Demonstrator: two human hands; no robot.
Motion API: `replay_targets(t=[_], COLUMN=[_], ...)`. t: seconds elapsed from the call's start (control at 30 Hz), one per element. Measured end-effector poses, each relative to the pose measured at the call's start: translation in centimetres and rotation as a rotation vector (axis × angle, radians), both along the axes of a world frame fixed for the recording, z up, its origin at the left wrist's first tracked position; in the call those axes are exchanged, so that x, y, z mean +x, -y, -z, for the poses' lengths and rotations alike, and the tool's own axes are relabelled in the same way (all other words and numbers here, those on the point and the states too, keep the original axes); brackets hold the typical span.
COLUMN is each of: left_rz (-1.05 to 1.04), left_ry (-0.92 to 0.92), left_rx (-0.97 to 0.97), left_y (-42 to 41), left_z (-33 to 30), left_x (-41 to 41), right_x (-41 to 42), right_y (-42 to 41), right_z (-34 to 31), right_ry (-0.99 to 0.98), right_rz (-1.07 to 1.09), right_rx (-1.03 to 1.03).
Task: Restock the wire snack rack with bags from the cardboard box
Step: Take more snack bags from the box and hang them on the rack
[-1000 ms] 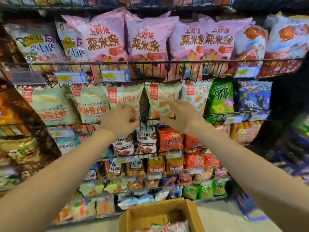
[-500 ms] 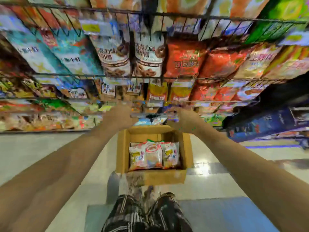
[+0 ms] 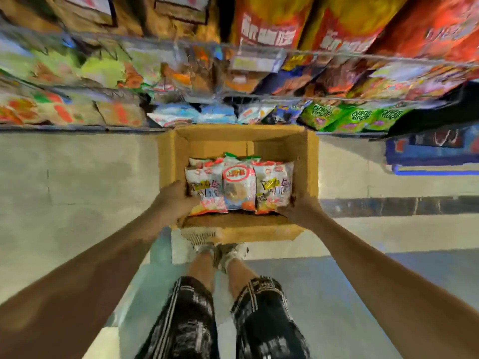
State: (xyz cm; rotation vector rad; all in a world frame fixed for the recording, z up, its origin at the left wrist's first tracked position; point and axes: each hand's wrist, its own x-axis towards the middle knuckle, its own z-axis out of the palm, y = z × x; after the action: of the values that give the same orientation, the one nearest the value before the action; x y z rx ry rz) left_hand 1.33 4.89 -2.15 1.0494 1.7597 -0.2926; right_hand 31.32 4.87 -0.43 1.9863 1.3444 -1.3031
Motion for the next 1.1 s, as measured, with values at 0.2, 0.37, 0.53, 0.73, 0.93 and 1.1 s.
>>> replay_targets(t=[0.2,0.37,0.53,0.73,0.93,1.1], left_rz=[-0.029,-0.153,-0.293,-0.314,-0.277,-0.315], left_ry=[-0.047,-0.113,-0.11,-0.061,0.046,0.125], left_rx=[-0.097,-0.085,-0.013,0.155,0.302,0.365], left_y=[0.0,1.0,2.6,2.6,1.6,0.1], left_z=[16.8,26.1,30.1,24.7,9.6,-5.8], left_x=[0.3,0.9,2.3,1.9,2.0,1.1], right_x=[1.8,3.2,3.6,3.8,3.0,2.3], right_y=[-0.7,-0.5,-0.1,0.9,0.7,-1.8], right_z=[15.4,26.6,31.4,27.3,12.3,-3.3], right_ry=[0.116,0.17,0.283,0.106,-0.073,-0.2], right_rz=[0.104,0.292,0.439,0.457,0.468,0.464], right_rx=[-0.021,0.078,0.181,0.305,0.411,0.471])
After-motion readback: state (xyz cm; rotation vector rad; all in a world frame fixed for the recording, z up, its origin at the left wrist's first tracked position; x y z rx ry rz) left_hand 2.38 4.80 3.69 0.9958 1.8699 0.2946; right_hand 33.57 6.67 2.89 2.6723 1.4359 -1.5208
